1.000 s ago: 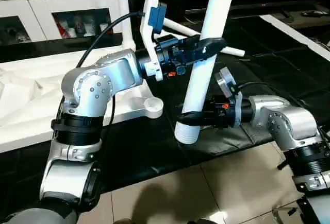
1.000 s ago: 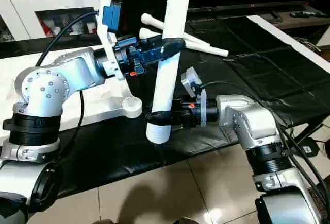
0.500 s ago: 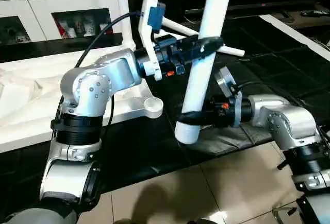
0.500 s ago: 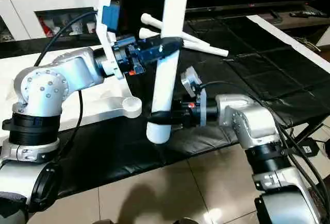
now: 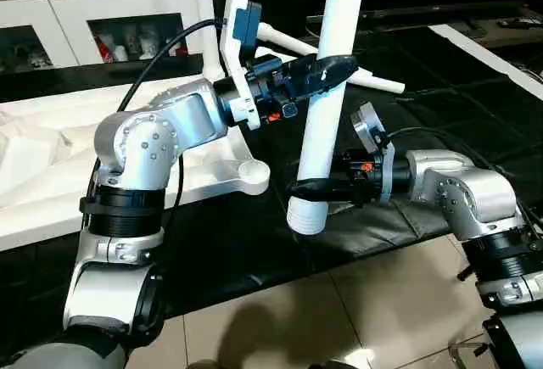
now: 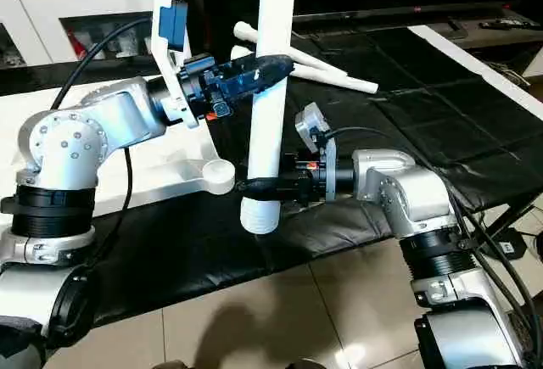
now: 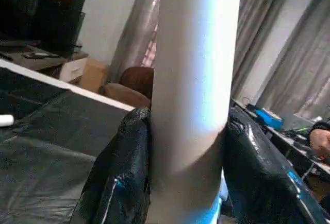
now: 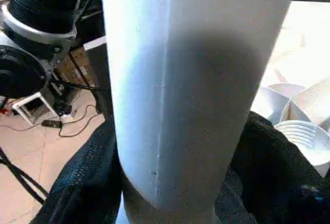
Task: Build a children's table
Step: Move to table
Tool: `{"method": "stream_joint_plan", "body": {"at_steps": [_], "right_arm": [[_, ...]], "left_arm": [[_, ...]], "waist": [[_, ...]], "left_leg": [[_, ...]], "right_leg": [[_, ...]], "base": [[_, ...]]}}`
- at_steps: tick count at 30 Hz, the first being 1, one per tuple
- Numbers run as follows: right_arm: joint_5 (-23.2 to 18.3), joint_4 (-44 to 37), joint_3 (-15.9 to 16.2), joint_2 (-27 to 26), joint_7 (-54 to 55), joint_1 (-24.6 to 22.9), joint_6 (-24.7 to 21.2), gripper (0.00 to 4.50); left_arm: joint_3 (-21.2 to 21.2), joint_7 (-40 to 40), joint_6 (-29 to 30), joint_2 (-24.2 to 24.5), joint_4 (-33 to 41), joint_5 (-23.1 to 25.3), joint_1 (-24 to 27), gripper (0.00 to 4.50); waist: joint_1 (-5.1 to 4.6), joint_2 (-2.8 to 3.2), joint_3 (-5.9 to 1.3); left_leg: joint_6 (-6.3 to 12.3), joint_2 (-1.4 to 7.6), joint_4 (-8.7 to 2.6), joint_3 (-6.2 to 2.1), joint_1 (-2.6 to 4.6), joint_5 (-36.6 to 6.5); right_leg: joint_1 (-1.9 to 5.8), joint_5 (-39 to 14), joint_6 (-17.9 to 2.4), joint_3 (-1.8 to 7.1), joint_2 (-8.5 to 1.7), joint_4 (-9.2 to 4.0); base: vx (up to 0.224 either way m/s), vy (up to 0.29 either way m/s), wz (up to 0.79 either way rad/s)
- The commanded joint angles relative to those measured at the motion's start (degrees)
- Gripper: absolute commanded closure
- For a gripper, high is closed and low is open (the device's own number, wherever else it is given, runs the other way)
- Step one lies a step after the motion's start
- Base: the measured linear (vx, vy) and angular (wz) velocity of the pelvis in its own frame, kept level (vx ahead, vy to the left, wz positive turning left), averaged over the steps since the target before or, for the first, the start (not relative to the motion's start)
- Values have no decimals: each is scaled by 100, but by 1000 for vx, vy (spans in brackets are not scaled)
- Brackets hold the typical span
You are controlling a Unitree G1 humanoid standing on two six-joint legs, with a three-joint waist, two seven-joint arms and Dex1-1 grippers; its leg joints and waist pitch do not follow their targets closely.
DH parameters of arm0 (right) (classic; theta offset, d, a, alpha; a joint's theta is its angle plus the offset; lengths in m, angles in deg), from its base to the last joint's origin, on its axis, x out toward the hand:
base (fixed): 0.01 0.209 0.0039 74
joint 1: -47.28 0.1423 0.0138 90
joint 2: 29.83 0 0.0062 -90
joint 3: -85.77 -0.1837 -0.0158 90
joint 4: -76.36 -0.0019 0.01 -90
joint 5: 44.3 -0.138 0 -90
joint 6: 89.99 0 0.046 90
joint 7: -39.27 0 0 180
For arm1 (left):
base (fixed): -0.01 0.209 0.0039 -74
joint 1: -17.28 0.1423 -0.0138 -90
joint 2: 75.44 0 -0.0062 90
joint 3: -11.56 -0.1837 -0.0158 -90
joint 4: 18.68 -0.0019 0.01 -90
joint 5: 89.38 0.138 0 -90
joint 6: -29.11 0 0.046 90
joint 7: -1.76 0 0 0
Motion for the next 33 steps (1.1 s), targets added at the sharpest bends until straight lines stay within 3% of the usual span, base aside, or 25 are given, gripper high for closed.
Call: {"method": "stream_joint_plan", "body": {"at_steps": [1, 10, 17, 25, 30, 33], "right_arm": [[-104, -92, -173, 5, -4, 72, -105, 143], [-285, -177, -102, 54, -195, 28, -362, 143], [-365, -244, -95, 78, -270, -16, -498, 217], [-376, -308, -21, 146, -342, -104, -569, 255], [-363, -304, -30, 138, -289, -114, -594, 257], [-382, -246, -75, 106, -200, -88, -660, 187]], "left_arm": [[-55, -140, 70, -29, 105, -146, -74, 275], [-98, -274, -23, -29, 130, -102, -87, 275], [-77, -327, -63, -51, 125, -96, -118, 276], [-38, -348, -141, -65, 68, -61, -189, 277], [-31, -351, -146, -65, 73, -60, -194, 277], [-34, -349, -138, -69, 99, -68, -190, 277]], "waist": [[2, -57, -444], [4, -61, -443], [8, -62, -446], [10, -65, -442], [9, -56, -440], [7, -57, -441]], "left_leg": [[472, 156, -389, 45, -32, -64], [474, 158, -389, 47, -26, -66], [477, 156, -386, 47, -30, -21], [436, 157, -391, 46, -33, -63], [438, 157, -392, 44, -31, -70], [428, 156, -393, 44, -31, -79]], "right_leg": [[438, -1015, -1440, 204, -247, -338], [433, -1045, -1440, 207, -252, -343], [437, -984, -1444, 209, -252, -337], [437, -1102, -1393, 209, -256, -349], [432, -1110, -1392, 205, -252, -350], [434, -1124, -1388, 206, -251, -355]], "base": [[0, 0, 0], [0, 0, 0], [0, 0, 0], [0, 0, 0], [0, 0, 0], [0, 0, 0]]}}
